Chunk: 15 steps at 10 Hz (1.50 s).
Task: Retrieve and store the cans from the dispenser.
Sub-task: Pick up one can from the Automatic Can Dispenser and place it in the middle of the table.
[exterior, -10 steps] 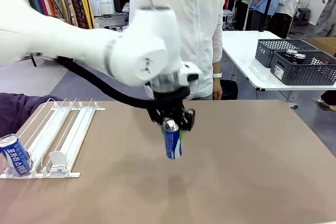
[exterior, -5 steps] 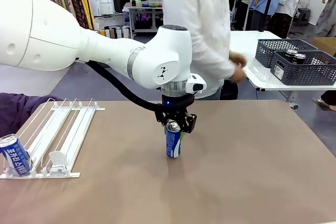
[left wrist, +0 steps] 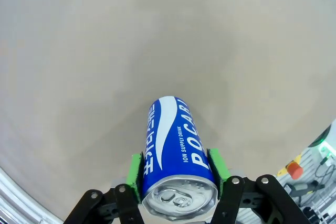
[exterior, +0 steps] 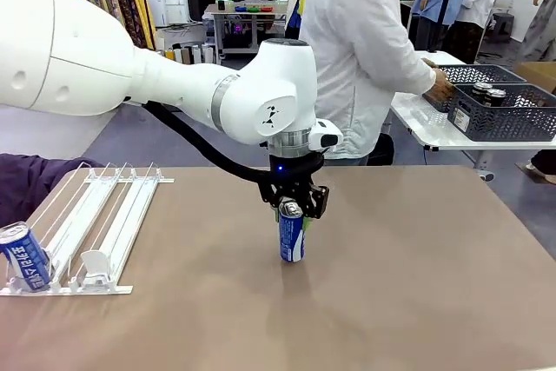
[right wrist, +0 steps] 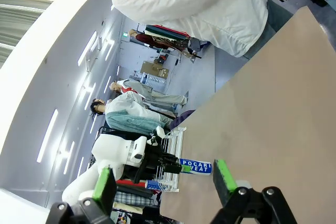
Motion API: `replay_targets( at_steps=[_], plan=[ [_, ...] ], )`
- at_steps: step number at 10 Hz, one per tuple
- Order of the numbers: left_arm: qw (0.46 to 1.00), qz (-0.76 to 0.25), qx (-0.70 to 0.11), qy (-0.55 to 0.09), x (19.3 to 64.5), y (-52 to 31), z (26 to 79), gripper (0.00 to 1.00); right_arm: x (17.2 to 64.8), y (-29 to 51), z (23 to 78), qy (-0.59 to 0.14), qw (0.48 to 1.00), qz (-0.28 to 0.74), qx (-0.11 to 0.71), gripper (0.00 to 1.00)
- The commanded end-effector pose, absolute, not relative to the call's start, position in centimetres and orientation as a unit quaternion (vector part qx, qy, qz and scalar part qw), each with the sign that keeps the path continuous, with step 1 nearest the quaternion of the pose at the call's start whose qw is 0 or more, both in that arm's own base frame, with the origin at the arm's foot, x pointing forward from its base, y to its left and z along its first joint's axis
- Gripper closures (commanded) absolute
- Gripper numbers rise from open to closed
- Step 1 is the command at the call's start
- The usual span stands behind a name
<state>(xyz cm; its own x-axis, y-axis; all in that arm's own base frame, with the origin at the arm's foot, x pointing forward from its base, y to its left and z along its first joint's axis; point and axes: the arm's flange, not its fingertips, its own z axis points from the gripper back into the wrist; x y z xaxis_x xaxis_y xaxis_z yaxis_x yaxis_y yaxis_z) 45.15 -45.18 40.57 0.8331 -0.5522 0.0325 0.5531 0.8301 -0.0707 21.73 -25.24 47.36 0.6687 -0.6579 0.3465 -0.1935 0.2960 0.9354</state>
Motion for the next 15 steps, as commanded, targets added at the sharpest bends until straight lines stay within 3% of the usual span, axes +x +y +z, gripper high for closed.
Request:
replay_targets(
  at_steps=[1,4,7,10,12,15],
  plan=[
    [0.954,-0.293,-0.058,-0.008,45.0,-44.4,41.6,0.0,21.9,-25.2,47.6,-0.383,0.702,-0.162,0.577,0.0],
    [0.958,-0.271,-0.068,-0.065,43.1,-41.5,44.4,0.0,21.9,-25.2,47.6,-0.383,0.702,-0.162,0.577,0.0],
    [0.956,-0.231,-0.129,-0.128,37.9,-30.3,54.4,0.0,21.9,-25.2,47.6,-0.383,0.702,-0.162,0.577,0.0],
    [0.938,-0.108,-0.295,-0.146,36.1,-12.4,60.3,0.0,21.9,-25.2,47.6,-0.383,0.702,-0.162,0.577,0.0],
    [0.909,-0.002,-0.385,-0.157,35.4,-0.9,59.8,0.0,21.9,-25.2,47.6,-0.383,0.702,-0.162,0.577,0.0],
    [0.825,0.059,-0.544,-0.139,34.2,11.0,54.6,0.0,21.9,-25.2,47.6,-0.383,0.702,-0.162,0.577,0.0]
  ],
)
